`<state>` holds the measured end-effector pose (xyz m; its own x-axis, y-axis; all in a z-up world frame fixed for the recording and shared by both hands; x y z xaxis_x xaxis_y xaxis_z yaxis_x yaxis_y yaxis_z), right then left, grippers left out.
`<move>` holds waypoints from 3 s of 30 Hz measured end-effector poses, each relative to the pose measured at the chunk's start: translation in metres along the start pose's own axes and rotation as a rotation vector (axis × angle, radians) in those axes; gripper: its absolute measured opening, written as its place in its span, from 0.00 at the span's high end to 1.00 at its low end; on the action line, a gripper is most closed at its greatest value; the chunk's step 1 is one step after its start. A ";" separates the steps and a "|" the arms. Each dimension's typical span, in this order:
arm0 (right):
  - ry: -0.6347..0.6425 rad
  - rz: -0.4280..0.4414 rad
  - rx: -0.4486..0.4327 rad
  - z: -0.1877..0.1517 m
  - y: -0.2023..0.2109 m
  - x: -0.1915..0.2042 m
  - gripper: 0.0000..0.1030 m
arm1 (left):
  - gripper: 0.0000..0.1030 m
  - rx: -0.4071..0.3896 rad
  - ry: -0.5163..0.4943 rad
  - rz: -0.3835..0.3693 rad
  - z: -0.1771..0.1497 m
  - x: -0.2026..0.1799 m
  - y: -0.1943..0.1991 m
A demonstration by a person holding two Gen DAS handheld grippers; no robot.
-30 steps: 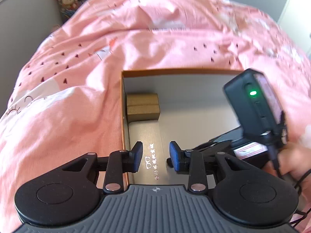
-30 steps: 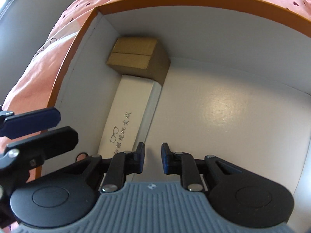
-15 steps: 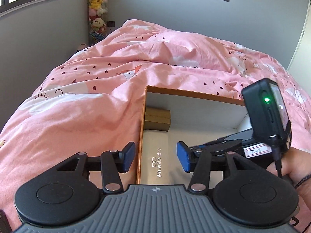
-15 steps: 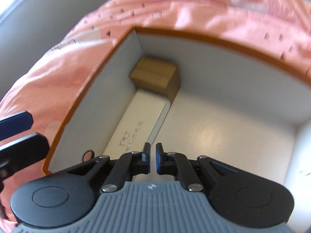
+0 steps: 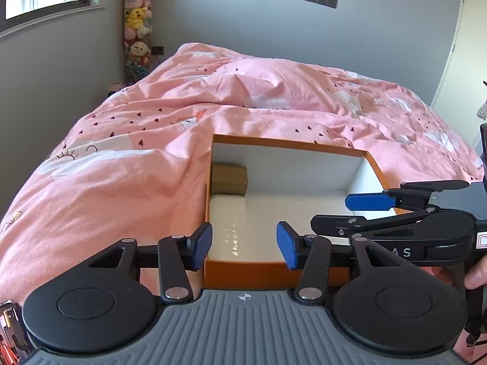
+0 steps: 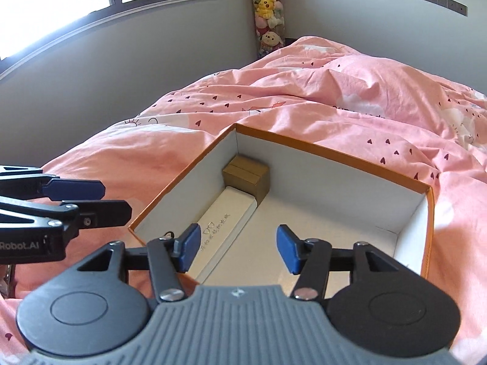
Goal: Organize objects
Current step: 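Withdraw both tools from the box back toward the pile, then grasp the pink backpack with the left tool while the right tool reaches the pink card holder, then grasp the pink card holder with the right tool while the left tool lifts the backpack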
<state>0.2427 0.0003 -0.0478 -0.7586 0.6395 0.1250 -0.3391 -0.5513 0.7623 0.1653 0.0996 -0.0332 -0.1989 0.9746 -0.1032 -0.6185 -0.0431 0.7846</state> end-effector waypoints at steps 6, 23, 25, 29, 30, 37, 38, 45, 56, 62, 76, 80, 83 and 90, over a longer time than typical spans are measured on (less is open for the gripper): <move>-0.031 0.010 -0.011 -0.035 0.028 0.010 0.39 | 0.44 0.094 -0.041 -0.045 -0.033 -0.008 0.000; -0.108 0.037 0.221 -0.144 0.040 0.021 0.74 | 0.71 0.451 -0.184 -0.241 -0.125 -0.026 -0.008; -0.109 0.053 0.241 -0.152 0.041 0.023 0.74 | 0.71 0.486 -0.205 -0.253 -0.136 -0.030 -0.007; -0.114 0.097 0.284 -0.163 0.040 0.028 0.74 | 0.71 0.536 -0.226 -0.275 -0.150 -0.035 -0.007; -0.109 0.100 0.294 -0.165 0.040 0.029 0.74 | 0.71 0.542 -0.248 -0.275 -0.153 -0.036 -0.006; -0.061 0.125 0.379 -0.177 0.039 0.032 0.73 | 0.70 0.577 -0.308 -0.294 -0.163 -0.043 -0.010; -0.053 0.129 0.389 -0.178 0.038 0.032 0.73 | 0.70 0.576 -0.302 -0.298 -0.163 -0.044 -0.013; -0.016 0.124 0.377 -0.169 0.034 0.035 0.73 | 0.70 0.481 -0.279 -0.292 -0.146 -0.057 -0.021; -0.064 0.025 0.273 -0.132 0.021 0.018 0.73 | 0.70 0.361 -0.157 -0.324 -0.103 -0.062 -0.046; -0.096 -0.009 0.259 -0.126 0.013 0.009 0.73 | 0.70 0.319 -0.135 -0.322 -0.097 -0.058 -0.051; -0.151 0.048 0.279 -0.139 -0.010 0.012 0.80 | 0.46 0.321 -0.225 -0.217 -0.121 -0.044 -0.030; -0.154 0.058 0.279 -0.140 -0.013 0.014 0.81 | 0.42 0.334 -0.244 -0.148 -0.128 -0.030 -0.028; -0.153 0.064 0.277 -0.139 -0.014 0.015 0.80 | 0.40 0.362 -0.255 -0.149 -0.133 -0.027 -0.039; -0.150 0.073 0.290 -0.142 -0.020 0.013 0.77 | 0.41 0.384 -0.278 -0.214 -0.140 -0.040 -0.063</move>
<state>0.1604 -0.0567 -0.1516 -0.6776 0.6873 0.2618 -0.0978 -0.4370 0.8941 0.1056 0.0324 -0.1643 0.1438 0.9765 -0.1607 -0.2897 0.1968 0.9367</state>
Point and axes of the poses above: each gripper's, at about its wrist camera, not at the fingertips, and y roughly against the way its jaws point, x to its left, z to its top, the point moved 9 cm from there along -y, roughly the way its jaws point, and after that the axes turned 8 degrees about x, right-handed, at the moved point
